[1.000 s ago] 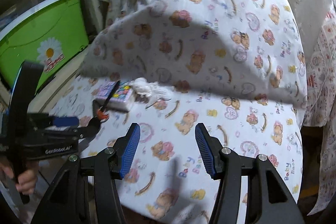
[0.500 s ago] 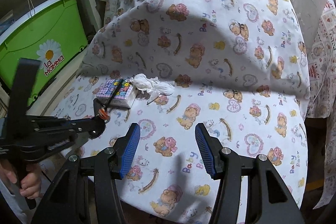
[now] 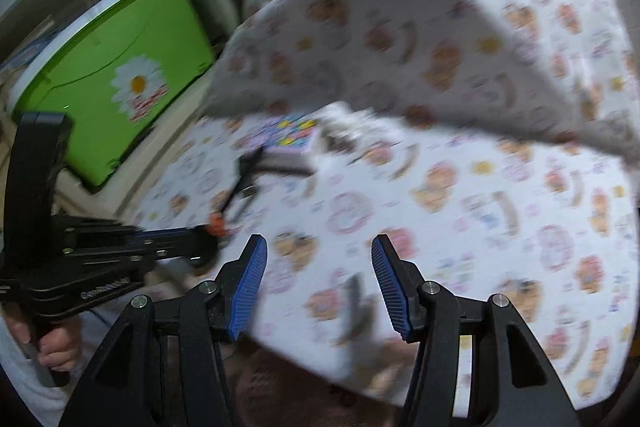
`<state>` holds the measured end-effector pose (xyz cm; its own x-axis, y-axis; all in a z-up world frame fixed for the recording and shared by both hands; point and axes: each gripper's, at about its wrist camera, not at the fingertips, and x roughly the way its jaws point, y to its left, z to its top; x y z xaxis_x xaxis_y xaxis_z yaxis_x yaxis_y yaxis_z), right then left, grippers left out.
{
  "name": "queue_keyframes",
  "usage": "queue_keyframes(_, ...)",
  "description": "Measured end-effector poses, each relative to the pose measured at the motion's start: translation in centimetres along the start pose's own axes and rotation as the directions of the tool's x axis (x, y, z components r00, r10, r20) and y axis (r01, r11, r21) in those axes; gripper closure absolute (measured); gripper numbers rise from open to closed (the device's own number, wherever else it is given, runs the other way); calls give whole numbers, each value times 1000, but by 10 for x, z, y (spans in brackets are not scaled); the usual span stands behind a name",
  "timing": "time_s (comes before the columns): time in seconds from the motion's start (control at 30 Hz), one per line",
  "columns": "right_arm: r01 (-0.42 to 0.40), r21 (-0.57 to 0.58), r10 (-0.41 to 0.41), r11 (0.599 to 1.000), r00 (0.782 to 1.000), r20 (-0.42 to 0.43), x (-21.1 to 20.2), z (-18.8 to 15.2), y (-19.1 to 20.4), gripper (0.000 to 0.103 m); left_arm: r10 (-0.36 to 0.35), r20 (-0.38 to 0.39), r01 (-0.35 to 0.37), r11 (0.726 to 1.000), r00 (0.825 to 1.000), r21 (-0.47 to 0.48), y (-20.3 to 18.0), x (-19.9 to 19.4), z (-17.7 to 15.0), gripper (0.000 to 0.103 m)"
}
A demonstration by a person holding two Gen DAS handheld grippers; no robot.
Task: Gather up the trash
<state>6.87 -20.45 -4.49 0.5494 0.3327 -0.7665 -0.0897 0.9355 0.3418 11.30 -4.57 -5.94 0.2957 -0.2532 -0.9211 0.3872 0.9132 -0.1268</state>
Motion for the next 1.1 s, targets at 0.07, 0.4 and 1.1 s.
queue_keyframes(0.07,-63,36,64,997,998,-28,9,-1,4,48,-19,-17,19,1000,1000,-15,1,2,-2,102)
queue_keyframes(0.4,-262,227,286,938,955,-80,50,4,8,67,-34,-11,34,999,999,-16,1,-2,-2,102)
queue_keyframes(1.1,-114,299,94,947,992,81,23,27,-26,94,-64,-43,62,997,997,-37,8,-1,-18,102)
